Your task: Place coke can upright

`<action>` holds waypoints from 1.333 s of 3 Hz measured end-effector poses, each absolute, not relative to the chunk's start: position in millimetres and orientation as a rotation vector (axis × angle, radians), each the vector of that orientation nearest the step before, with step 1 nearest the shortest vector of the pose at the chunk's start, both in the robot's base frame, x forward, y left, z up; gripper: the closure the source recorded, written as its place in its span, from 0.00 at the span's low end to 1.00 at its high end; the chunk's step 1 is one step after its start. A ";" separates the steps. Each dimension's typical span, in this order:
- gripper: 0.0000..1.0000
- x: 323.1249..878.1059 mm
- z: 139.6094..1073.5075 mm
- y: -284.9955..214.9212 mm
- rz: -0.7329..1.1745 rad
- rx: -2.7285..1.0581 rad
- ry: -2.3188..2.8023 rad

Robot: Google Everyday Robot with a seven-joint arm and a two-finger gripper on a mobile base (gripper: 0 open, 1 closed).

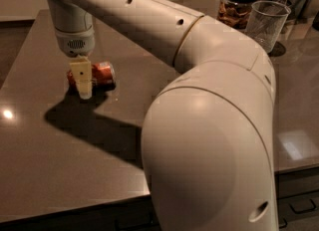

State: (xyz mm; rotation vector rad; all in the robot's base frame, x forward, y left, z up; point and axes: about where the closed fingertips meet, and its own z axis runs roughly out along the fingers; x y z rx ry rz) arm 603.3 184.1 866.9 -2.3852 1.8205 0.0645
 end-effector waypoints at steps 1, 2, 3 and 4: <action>0.41 602.5 864.0 185.0 0.064 -2.377 1.851; 0.65 602.5 867.4 183.2 0.079 -2.354 1.874; 0.88 607.2 881.5 173.7 0.205 -2.298 1.854; 1.00 607.0 916.8 161.4 0.470 -2.153 1.768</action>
Offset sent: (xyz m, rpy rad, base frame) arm -0.0092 -0.0145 0.0080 -0.0252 0.0488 -0.0630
